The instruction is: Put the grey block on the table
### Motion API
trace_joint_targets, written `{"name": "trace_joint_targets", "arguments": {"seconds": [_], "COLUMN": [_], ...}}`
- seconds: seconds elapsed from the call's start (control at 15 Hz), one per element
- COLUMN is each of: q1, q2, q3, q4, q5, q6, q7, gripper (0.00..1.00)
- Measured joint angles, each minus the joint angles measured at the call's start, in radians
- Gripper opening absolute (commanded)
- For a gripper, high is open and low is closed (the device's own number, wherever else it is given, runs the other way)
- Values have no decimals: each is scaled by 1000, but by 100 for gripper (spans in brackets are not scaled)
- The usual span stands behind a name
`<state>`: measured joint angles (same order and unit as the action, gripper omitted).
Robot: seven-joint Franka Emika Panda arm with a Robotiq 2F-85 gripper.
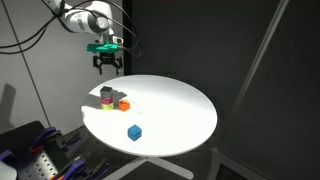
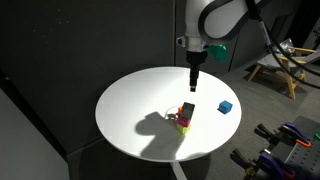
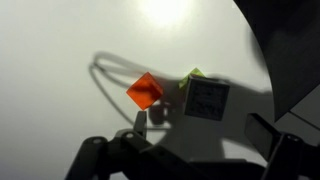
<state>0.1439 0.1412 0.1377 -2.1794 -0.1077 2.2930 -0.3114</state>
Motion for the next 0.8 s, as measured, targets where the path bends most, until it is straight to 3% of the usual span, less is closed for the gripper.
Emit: {"name": "trace_joint_targets", "arguments": {"seconds": [0.47,0.8], "q1": [-3,-6], "q2": [13,19], "q3": [0,0], "q4": [-11,-14], "q5": [156,188], "q6": [36,36], "q7": [0,0], "gripper": [100,100]}}
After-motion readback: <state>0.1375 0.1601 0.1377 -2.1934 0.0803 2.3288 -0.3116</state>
